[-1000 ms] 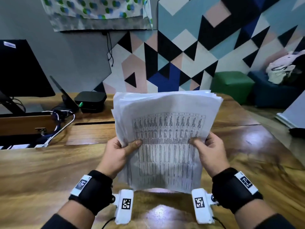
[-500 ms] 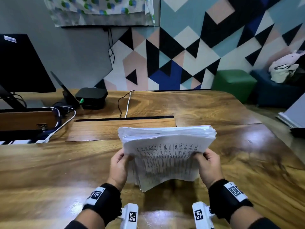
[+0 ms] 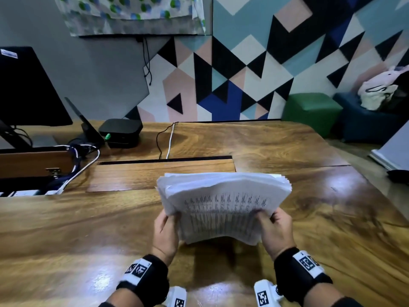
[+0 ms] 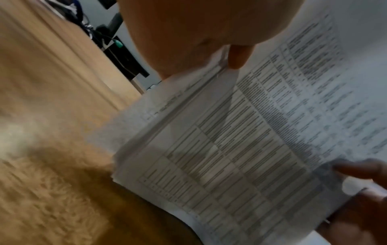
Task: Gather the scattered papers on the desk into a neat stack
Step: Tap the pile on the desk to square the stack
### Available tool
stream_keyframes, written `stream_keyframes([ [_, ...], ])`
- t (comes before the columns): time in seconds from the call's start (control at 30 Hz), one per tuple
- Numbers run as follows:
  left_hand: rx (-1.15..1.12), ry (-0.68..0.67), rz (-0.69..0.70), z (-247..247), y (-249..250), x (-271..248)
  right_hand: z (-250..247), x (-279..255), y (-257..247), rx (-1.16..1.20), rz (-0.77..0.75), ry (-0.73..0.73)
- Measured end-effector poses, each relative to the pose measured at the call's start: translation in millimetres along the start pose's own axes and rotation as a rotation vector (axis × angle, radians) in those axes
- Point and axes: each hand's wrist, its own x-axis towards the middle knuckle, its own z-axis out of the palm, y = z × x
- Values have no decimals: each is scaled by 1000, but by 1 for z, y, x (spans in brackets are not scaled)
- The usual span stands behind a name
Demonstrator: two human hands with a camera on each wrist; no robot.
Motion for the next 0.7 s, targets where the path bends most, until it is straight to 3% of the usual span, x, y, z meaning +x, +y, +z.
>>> stream_keyframes([
  [0.1, 40, 25, 73, -6, 0, 4, -3, 5, 2, -40, -3, 3],
  [0.37, 239, -102, 281, -12, 11, 1, -6, 10, -9, 9, 43, -80],
  [0.5, 373, -168, 207, -25, 17, 11, -14, 19, -13, -11, 88, -207],
  [0.57, 399, -174, 90, -26, 19, 16, -22, 24, -2, 21, 232, -268],
  [0.7, 463, -187, -95, -32, 7, 24, -25, 15, 37, 13, 507, -241],
])
